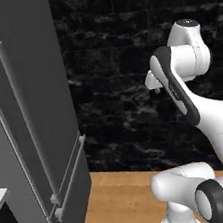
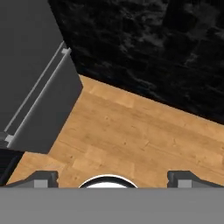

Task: Navigate to the fridge.

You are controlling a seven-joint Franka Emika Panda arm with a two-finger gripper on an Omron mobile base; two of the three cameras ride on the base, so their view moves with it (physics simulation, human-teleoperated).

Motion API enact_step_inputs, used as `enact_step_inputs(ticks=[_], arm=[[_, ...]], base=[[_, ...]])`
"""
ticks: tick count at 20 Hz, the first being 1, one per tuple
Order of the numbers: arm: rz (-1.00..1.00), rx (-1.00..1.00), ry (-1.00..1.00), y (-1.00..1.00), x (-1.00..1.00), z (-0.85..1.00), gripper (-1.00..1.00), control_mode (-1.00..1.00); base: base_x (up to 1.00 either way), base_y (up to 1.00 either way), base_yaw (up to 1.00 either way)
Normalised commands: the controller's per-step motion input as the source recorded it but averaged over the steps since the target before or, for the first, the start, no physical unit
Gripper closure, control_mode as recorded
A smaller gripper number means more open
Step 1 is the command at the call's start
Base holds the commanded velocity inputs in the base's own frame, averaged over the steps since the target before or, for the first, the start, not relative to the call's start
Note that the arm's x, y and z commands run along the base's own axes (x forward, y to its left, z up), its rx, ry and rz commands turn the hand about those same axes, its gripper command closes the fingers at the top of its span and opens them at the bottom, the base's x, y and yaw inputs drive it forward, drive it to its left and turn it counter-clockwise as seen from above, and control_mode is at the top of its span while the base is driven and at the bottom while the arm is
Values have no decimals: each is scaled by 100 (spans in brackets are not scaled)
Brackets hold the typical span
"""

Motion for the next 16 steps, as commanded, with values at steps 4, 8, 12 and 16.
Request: enact_step_inputs(ticks=[4, 8, 12, 16], arm=[[0, 0, 0, 0, 0, 0, -100, 100], [0, 0, 0, 0, 0, 0, -100, 100], [0, 0, 0, 0, 0, 0, -100, 100], [0, 0, 0, 0, 0, 0, -100, 100]], base=[[0, 52, 90], [6, 41, 90], [12, 37, 91], [23, 3, 88]])
